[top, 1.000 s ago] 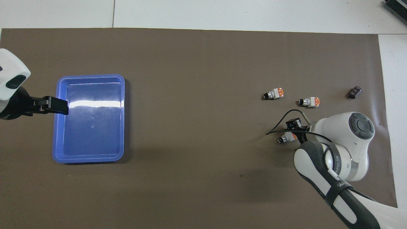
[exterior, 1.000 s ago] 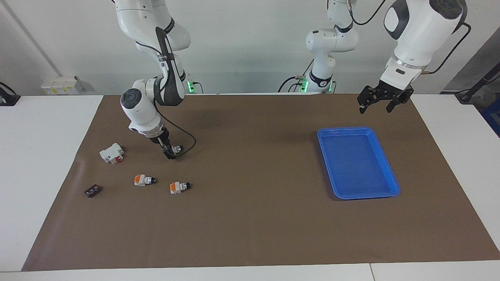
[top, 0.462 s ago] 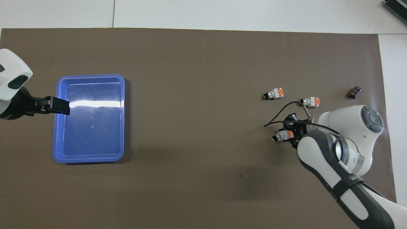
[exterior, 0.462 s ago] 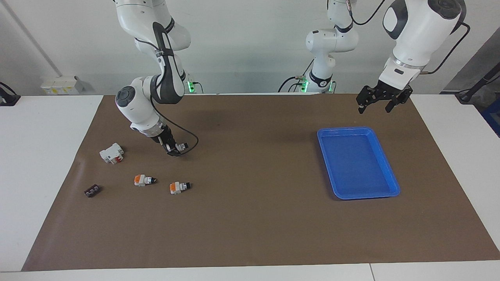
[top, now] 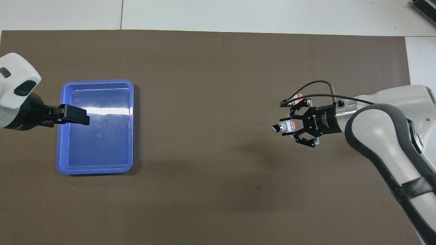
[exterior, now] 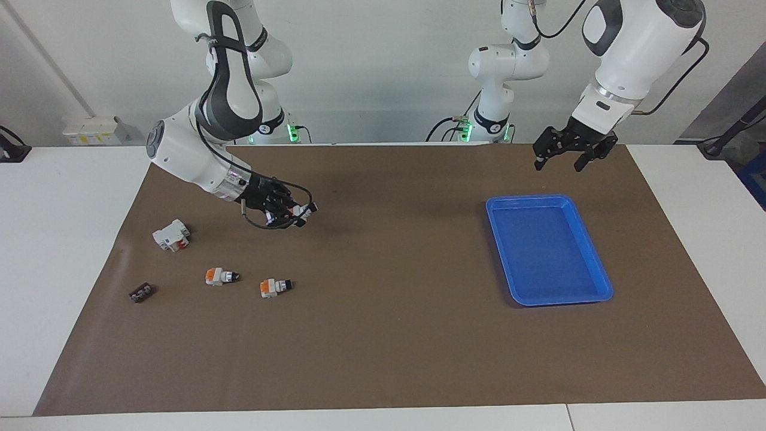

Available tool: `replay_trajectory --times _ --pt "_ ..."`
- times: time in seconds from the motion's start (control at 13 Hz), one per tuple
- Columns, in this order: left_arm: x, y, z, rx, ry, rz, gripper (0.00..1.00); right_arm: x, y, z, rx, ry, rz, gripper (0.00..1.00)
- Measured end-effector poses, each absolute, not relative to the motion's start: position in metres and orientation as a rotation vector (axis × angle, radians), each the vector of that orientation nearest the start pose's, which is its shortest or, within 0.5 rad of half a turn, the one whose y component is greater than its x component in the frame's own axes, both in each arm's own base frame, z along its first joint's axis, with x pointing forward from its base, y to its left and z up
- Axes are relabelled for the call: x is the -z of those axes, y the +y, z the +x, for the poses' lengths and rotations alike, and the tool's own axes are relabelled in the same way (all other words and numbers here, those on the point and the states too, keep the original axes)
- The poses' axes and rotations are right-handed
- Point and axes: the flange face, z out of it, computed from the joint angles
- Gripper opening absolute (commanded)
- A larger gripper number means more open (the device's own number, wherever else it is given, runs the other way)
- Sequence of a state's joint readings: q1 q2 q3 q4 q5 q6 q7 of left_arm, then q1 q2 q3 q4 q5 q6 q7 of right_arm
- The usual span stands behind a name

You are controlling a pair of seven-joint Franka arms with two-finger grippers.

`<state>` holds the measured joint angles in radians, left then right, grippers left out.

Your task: Turn and place switch with both arms

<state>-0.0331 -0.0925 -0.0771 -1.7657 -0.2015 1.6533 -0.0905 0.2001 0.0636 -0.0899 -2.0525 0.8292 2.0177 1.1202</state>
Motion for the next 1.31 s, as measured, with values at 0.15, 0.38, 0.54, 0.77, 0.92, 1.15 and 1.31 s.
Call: replay_trajectory --times 0.15,0.38,0.54,0.77,0.92,1.15,1.31 --pt "-0.593 -0.093 0.520 -0.136 -0.162 -3.433 0.97 -0.445 0.149 0.556 -0.704 1.648 -1.825 0.00" --pt "-0.590 -0.135 0.511 -0.274 -0.471 -3.529 0.82 -0.476 0.207 0.553 -0.770 1.613 -1.700 0.00" --pt "-0.589 -0.167 0.504 -0.348 -0.779 -3.568 0.76 -0.482 0.234 0.549 -0.768 1.591 -1.642 0.00" --pt "-0.594 -0.205 0.498 -0.368 -1.082 -3.557 0.67 -0.488 0.282 0.534 -0.720 1.609 -1.604 0.00" --pt "-0.593 -0.233 0.493 -0.302 -1.169 -3.565 0.64 -0.489 0.294 0.529 -0.727 1.615 -1.585 0.00" --pt "-0.591 -0.248 0.489 -0.272 -1.195 -3.576 0.60 -0.488 0.288 0.532 -0.726 1.624 -1.567 0.00" --pt "-0.587 -0.254 0.489 -0.215 -1.212 -3.591 0.57 -0.488 0.288 0.533 -0.725 1.624 -1.567 0.00"
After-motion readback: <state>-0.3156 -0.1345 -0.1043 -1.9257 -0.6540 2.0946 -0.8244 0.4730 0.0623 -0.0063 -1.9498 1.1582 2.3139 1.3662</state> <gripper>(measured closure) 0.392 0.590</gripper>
